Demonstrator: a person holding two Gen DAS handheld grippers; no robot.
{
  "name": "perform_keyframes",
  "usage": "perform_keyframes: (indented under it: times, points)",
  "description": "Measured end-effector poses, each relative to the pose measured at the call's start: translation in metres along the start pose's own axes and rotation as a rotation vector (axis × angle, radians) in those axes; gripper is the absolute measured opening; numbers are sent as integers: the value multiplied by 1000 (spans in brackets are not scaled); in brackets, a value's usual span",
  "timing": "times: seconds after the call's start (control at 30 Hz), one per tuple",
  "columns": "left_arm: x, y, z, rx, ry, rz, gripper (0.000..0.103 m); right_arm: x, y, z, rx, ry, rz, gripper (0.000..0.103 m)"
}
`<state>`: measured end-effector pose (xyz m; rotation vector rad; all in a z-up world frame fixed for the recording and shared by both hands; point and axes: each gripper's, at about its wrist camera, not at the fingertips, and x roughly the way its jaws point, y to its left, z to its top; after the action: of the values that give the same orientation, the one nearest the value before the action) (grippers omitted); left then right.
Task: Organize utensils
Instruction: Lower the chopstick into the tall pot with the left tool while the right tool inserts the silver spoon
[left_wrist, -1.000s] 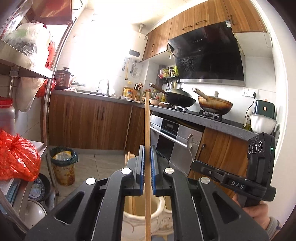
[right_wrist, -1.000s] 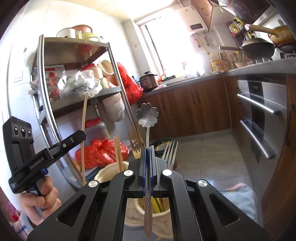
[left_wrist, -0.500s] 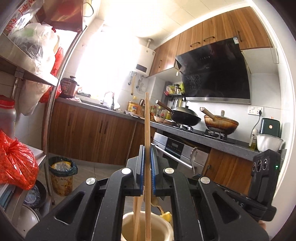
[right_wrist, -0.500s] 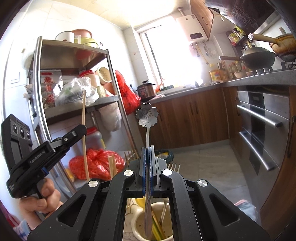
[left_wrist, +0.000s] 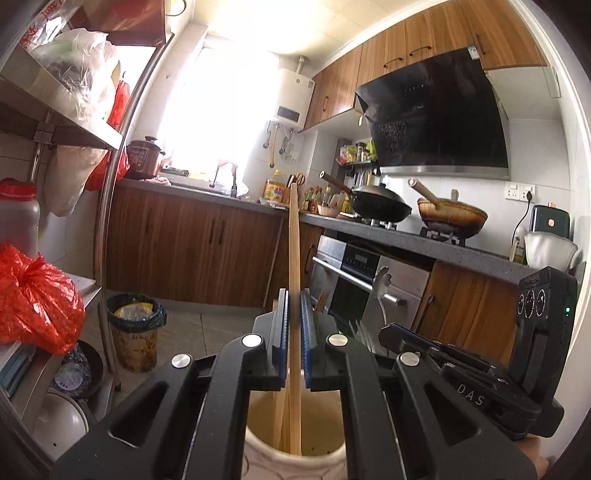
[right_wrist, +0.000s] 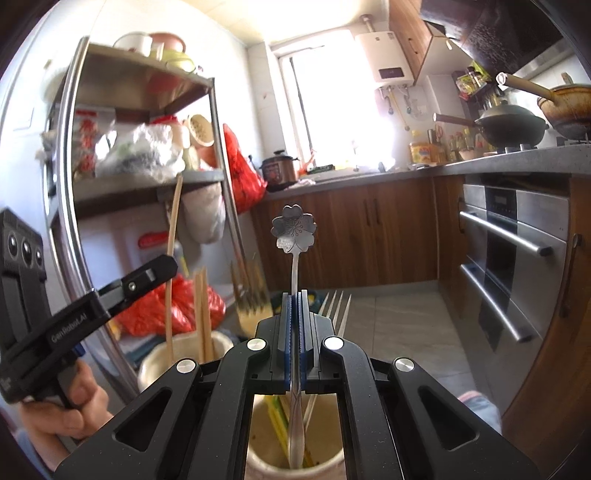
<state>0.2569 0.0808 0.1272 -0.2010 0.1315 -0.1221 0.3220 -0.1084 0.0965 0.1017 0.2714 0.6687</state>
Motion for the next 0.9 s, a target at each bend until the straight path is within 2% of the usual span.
perform_keyframes:
  times: [0.47, 0.73, 0.9]
  points:
    - [2, -12, -20, 87, 149, 53, 6, 6, 9, -29, -49, 120, -27, 4]
    - [11, -11, -25, 108, 211, 89, 6, 9, 11, -31, -63, 137, -42, 4]
    - [13, -9, -26, 101, 220, 96, 7, 9, 11, -32, -64, 145, -44, 7]
